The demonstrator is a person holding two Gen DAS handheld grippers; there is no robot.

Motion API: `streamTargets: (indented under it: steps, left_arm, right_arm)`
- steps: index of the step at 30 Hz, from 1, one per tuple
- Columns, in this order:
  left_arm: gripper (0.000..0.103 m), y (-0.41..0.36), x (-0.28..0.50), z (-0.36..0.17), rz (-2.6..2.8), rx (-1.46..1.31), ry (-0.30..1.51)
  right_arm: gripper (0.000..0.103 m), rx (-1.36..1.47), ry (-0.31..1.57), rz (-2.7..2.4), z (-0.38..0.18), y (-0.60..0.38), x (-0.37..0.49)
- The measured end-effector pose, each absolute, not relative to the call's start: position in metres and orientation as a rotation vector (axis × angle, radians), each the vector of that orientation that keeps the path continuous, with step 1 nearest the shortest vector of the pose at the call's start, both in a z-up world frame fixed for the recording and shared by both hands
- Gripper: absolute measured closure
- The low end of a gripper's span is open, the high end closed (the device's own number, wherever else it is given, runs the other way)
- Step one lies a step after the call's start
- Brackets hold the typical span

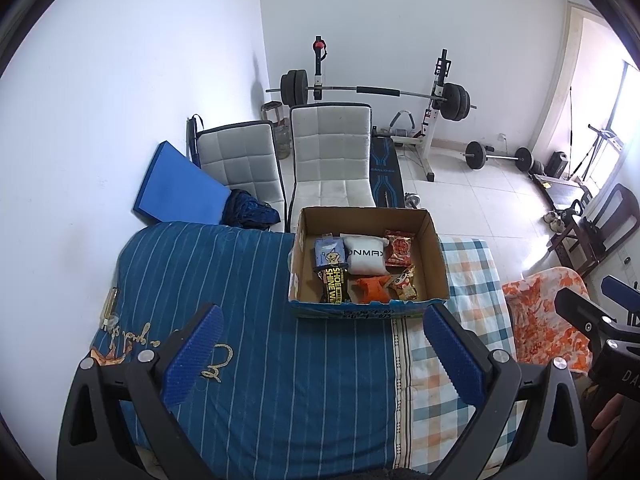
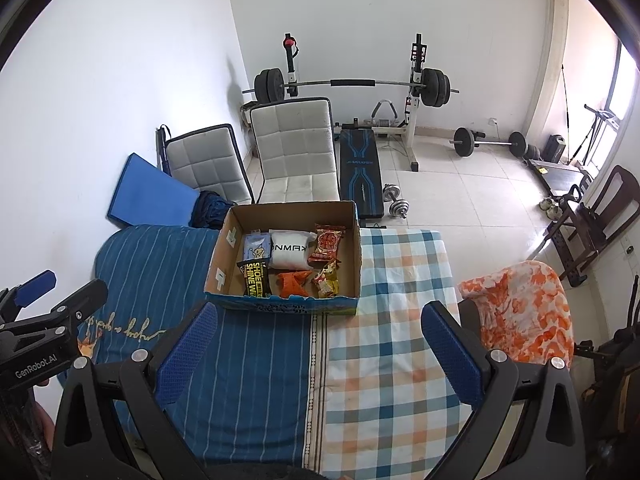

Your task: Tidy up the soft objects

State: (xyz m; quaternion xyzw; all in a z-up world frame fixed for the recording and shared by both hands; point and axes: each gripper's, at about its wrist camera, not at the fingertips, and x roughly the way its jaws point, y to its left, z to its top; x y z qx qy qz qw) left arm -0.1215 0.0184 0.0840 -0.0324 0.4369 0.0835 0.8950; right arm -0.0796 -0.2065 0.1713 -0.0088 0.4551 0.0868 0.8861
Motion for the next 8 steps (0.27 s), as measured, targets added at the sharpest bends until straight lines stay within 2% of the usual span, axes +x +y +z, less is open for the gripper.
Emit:
streamTargets:
  steps: [8]
  left_arm:
    - [0.000,0.0197,-0.1215,0.0842,0.172,-0.073,0.896]
  right_arm:
    - [0.000,-0.021,0.944,0.179,0.1713,-0.2053,-0.0779]
